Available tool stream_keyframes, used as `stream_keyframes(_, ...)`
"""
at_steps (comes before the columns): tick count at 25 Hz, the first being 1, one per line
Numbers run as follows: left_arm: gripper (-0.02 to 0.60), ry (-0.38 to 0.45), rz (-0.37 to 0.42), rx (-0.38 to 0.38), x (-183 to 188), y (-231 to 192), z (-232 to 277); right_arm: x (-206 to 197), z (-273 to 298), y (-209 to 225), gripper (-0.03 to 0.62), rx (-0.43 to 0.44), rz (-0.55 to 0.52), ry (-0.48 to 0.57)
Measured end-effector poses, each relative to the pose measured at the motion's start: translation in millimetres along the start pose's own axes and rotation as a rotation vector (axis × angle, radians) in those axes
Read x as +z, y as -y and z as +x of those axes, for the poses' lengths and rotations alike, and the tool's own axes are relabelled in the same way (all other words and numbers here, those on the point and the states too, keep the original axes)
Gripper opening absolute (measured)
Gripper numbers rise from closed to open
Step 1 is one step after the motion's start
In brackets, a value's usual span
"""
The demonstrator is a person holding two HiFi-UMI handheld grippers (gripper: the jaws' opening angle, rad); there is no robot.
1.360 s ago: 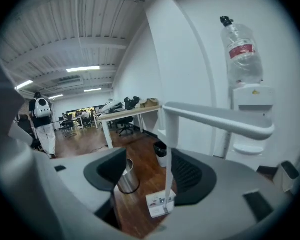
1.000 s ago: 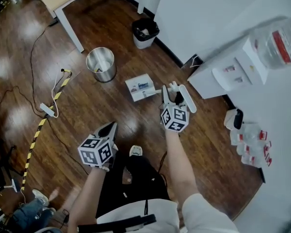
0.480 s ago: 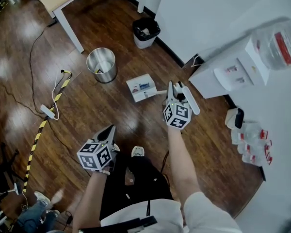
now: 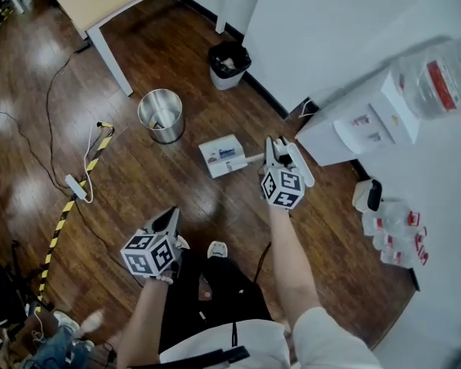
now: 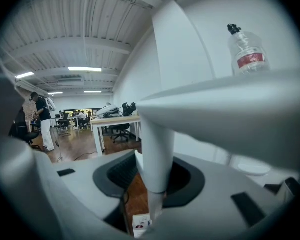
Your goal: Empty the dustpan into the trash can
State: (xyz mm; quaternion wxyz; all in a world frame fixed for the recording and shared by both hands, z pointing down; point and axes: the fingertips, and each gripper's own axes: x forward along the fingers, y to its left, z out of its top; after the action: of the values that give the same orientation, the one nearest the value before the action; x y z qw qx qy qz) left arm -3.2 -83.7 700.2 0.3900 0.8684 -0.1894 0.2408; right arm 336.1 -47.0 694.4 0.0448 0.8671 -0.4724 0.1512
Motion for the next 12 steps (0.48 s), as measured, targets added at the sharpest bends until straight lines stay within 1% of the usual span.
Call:
stream_keyframes(4, -0.011, 0.005, 0.001, -0.001, 9, 10, -7, 9, -10, 2, 0.153, 0.019, -0.02, -0.013)
stream_keyframes(12, -0.011, 0.012, 0.007, -0.006, 18, 34, -25, 45, -45, -2, 0.137, 0.056, -0.073, 0.003)
